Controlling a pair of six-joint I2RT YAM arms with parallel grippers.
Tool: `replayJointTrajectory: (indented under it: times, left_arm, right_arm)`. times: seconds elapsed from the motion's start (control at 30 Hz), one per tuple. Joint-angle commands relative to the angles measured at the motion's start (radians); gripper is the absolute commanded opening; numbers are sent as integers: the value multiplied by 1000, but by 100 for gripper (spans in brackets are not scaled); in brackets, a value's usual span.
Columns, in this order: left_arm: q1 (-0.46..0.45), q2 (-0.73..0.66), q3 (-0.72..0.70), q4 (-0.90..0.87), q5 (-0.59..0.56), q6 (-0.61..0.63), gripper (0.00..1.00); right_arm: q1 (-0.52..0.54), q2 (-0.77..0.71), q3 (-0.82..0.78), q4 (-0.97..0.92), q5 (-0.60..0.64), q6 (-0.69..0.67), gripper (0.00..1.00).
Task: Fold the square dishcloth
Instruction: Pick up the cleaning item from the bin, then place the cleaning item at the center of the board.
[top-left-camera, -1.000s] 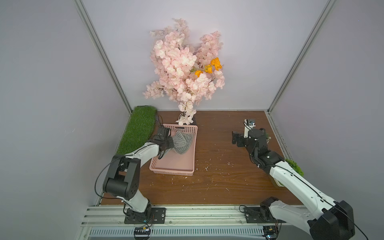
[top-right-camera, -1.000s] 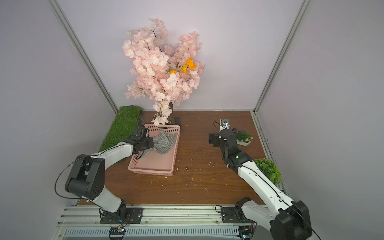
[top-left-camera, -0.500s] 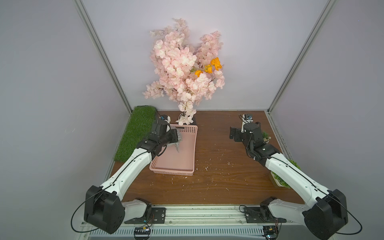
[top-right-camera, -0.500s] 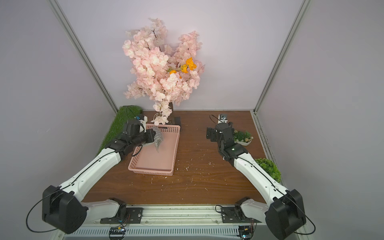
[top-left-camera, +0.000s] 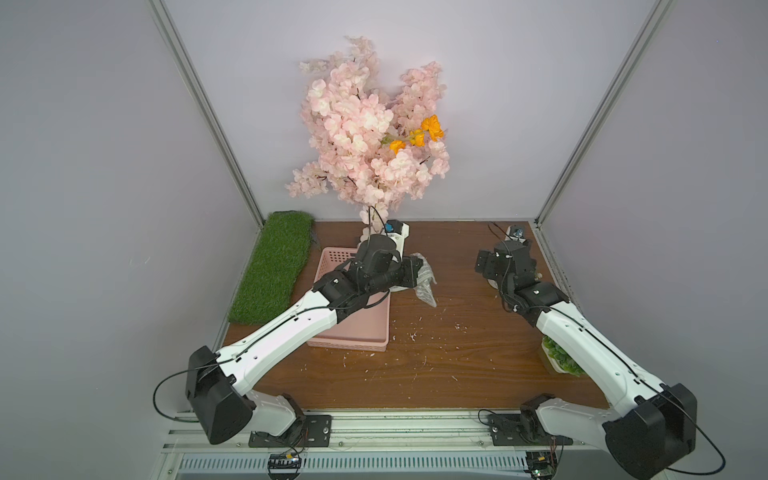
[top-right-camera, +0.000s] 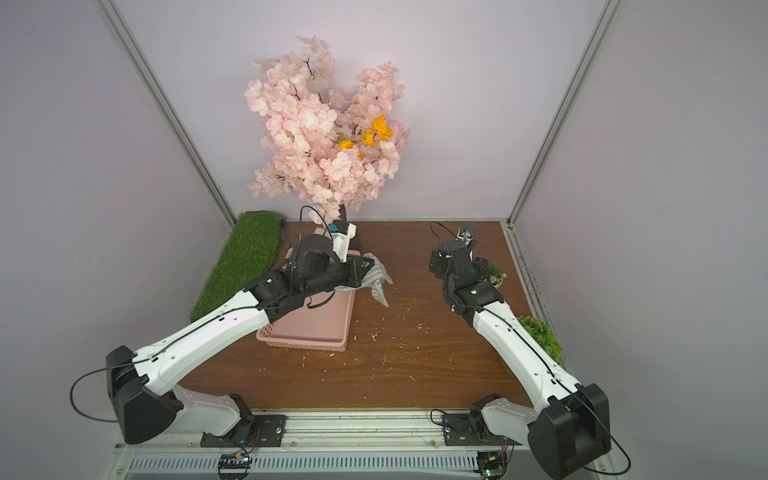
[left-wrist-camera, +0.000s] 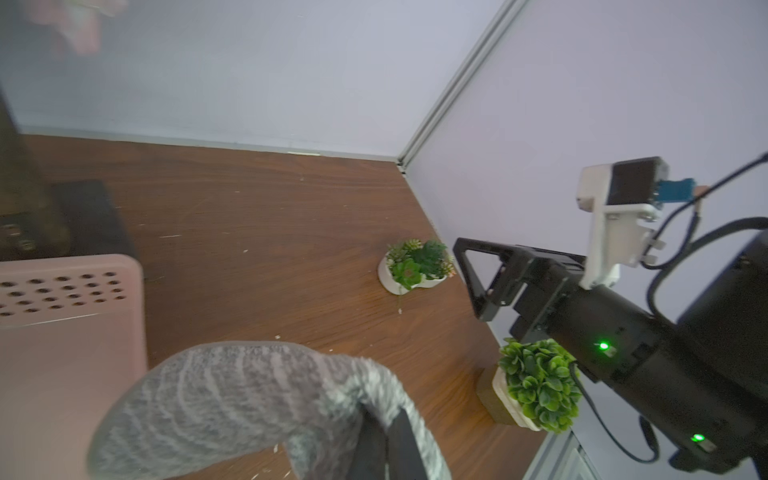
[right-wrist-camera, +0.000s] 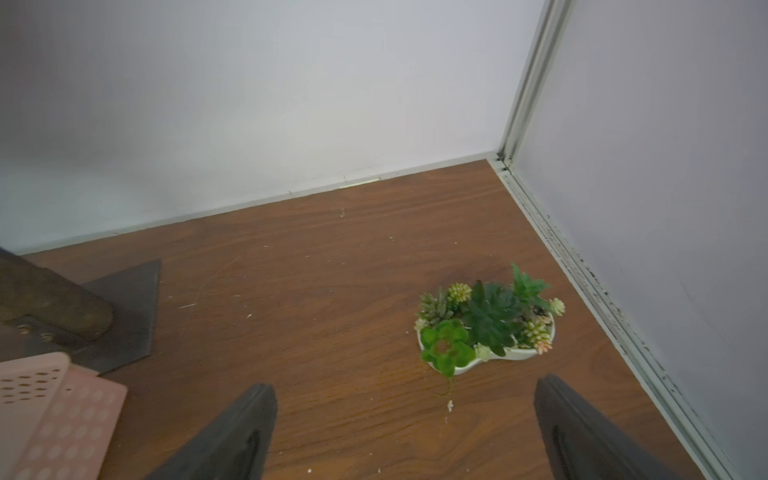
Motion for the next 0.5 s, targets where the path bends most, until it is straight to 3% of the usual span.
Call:
replayJointTrajectory:
  times: [0.0,0.17,0.37,0.47]
  left_arm:
    - [-33,98,50,145,65,-66,0]
    - [-121,268,220,145,95,-57,0]
    - [-163,368,223,191,181,-107,0]
    - [-164,369,186,182,142,-101,1]
  right_arm:
    - [-31,-21,33,-77,46,25,100]
    - [-62,-38,52,-117,55,-1,100]
    - [-86,-44,80,-148,72,-23,100]
    - [-92,-39,86,-148,53,-30,100]
